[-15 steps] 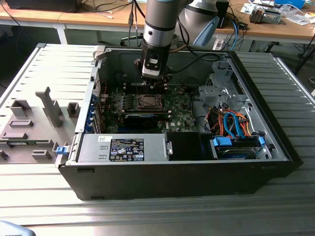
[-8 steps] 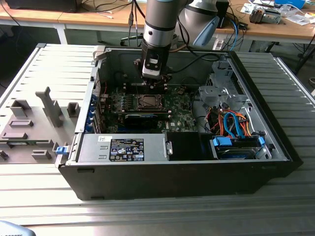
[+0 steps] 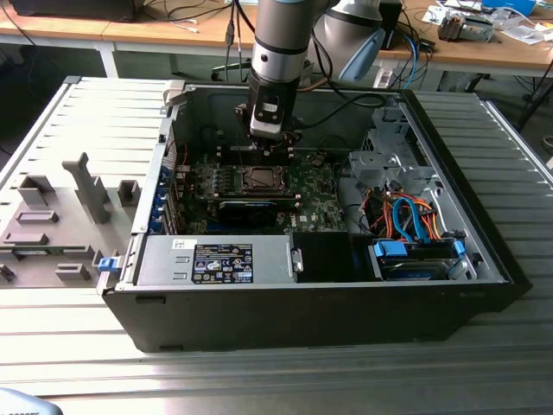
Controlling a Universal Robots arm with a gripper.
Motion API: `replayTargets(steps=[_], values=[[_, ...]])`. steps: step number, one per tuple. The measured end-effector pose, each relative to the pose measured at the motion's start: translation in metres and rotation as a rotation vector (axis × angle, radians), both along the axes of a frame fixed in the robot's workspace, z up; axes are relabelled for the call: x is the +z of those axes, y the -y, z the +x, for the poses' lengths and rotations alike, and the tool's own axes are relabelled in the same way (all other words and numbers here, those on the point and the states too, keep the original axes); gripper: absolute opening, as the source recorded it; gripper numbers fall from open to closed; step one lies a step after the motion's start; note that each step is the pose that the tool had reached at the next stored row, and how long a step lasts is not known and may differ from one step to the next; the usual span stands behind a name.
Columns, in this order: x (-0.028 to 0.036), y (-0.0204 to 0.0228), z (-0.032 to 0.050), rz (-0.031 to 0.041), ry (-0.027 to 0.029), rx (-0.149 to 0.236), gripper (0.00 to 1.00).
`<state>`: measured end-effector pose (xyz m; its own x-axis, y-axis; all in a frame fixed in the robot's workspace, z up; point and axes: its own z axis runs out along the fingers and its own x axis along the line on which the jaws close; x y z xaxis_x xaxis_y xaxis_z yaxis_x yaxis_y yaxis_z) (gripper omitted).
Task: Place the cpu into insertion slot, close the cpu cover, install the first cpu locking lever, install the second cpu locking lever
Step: 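Install the first cpu locking lever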
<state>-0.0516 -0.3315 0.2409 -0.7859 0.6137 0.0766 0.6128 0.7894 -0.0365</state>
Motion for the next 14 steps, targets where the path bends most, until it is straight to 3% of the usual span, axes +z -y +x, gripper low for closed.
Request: replayTargets(steps=[14], values=[[0.0, 0.0, 0.0, -0.0003, 0.0, 0.011, 0.11]])
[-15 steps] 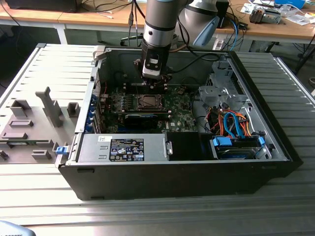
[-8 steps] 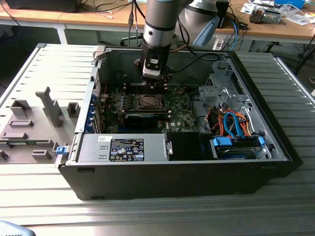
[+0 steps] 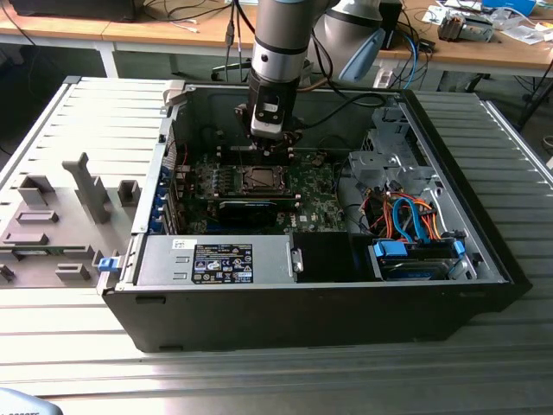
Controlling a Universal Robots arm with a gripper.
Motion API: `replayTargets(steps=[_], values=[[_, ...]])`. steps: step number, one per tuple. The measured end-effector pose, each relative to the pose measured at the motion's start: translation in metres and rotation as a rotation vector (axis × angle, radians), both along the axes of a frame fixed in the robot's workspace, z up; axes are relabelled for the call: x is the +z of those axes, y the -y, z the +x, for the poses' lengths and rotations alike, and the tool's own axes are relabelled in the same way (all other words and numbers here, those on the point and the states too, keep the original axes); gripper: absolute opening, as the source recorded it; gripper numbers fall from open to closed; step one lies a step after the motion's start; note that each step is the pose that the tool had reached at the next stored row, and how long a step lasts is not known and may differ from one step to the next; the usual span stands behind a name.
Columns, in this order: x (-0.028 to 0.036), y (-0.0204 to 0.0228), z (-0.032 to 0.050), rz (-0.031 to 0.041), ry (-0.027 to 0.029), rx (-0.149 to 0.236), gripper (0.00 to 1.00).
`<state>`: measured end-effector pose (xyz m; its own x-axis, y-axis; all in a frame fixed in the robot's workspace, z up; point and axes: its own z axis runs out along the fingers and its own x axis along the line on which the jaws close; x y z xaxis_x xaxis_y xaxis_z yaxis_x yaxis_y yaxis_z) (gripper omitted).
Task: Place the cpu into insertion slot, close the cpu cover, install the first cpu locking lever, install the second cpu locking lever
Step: 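Install the first cpu locking lever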
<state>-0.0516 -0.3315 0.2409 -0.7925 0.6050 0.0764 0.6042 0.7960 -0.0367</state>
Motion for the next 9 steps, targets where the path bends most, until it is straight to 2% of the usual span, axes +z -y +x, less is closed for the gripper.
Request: replayTargets(steps=[9], values=[[0.0, 0.0, 0.0, 0.0, 0.0, 0.016, 0.11]])
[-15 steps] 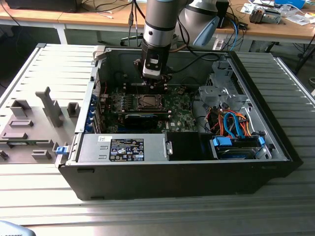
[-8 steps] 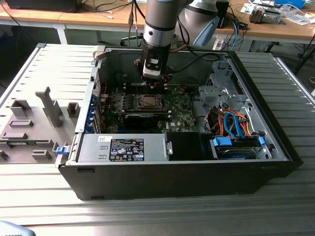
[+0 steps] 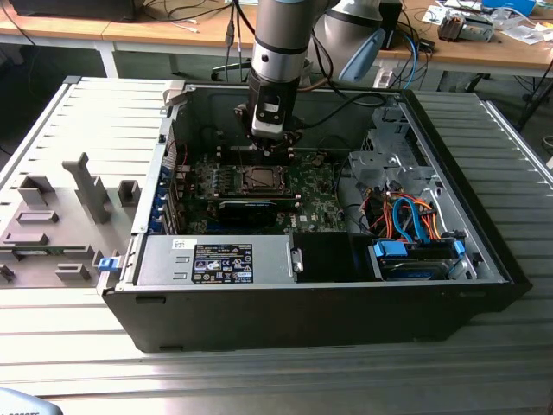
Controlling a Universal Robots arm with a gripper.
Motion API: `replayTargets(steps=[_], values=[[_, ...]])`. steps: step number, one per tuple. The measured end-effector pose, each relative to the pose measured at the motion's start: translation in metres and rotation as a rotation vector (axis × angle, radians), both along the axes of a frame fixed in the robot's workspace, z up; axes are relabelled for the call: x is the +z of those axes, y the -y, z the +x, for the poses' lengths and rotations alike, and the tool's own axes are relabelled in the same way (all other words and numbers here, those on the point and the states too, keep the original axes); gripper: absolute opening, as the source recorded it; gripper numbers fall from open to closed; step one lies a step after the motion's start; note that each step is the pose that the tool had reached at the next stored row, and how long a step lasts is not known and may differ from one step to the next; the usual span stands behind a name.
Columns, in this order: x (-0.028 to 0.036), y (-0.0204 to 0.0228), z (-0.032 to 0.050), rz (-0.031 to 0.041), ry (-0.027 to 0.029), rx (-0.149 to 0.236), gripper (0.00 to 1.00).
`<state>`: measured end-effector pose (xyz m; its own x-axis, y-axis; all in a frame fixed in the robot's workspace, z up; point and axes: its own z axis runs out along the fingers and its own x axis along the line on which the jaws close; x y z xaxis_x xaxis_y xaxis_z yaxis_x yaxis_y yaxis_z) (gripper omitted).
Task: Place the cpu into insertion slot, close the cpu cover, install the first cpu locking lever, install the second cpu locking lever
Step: 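Install the first cpu locking lever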
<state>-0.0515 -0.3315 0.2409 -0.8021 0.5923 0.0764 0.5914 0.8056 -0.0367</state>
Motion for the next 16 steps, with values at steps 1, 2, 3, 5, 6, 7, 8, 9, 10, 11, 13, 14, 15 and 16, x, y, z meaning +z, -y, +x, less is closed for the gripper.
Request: replayTargets(steps=[1, 2, 3, 5, 6, 7, 8, 9, 10, 11, 13, 14, 15, 16], values=[[0.0, 0.0, 0.0, 0.0, 0.0, 0.001, 0.11], [0.0, 0.0, 0.0, 0.0, 0.0, 0.002, 0.11], [0.0, 0.0, 0.0, 0.0, 0.0, 0.002, 0.11], [0.0, 0.0, 0.0, 0.0, 0.0, 0.003, 0.11], [0.0, 0.0, 0.0, 0.0, 0.0, 0.004, 0.11], [0.0, 0.0, 0.0, -0.0001, 0.0, 0.005, 0.11], [0.0, 0.0, 0.0, 0.0, 0.0, 0.006, 0.11], [0.0, 0.0, 0.0, 0.0, 0.0, 0.007, 0.11], [0.0, 0.0, 0.0, 0.0, 0.0, 0.008, 0.11], [0.0, 0.0, 0.0, 0.0, 0.0, 0.008, 0.11], [0.0, 0.0, 0.0, 0.0, 0.0, 0.01, 0.11], [0.0, 0.0, 0.0, -0.0001, 0.0, 0.011, 0.11], [0.0, 0.0, 0.0, 0.0, 0.0, 0.011, 0.11], [0.0, 0.0, 0.0, 0.0, 0.0, 0.012, 0.11]])
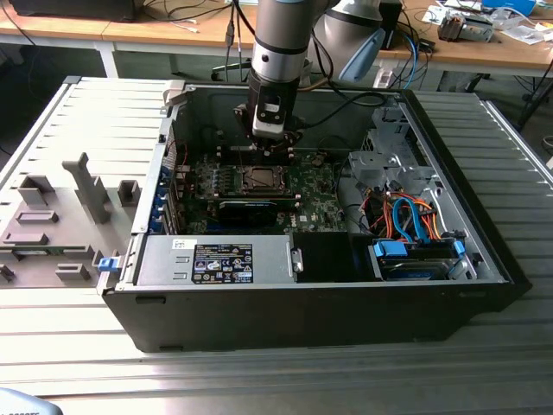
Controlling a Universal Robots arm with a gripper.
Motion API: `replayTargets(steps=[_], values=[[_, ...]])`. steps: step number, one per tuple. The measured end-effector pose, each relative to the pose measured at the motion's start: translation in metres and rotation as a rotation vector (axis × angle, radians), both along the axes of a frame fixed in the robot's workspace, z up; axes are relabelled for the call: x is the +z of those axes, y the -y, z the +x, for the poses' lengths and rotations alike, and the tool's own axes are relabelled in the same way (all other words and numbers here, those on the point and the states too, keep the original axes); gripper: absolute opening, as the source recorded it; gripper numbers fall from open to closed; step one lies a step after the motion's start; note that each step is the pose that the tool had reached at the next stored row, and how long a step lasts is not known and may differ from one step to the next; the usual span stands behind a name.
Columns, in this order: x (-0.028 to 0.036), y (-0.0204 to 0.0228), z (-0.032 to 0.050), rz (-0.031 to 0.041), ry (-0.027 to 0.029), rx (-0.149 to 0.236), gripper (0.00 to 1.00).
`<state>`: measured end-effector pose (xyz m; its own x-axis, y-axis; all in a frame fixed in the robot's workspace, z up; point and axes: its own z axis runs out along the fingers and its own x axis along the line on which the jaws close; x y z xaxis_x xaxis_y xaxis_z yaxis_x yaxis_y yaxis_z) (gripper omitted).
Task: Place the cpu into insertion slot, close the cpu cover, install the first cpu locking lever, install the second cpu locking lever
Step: 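Install the first cpu locking lever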
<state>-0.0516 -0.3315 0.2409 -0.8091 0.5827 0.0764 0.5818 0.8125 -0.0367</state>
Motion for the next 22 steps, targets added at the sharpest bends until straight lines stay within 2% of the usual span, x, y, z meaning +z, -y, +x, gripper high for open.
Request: replayTargets(steps=[22], values=[[0.0, 0.0, 0.0, 0.0, 0.0, 0.012, 0.11]])
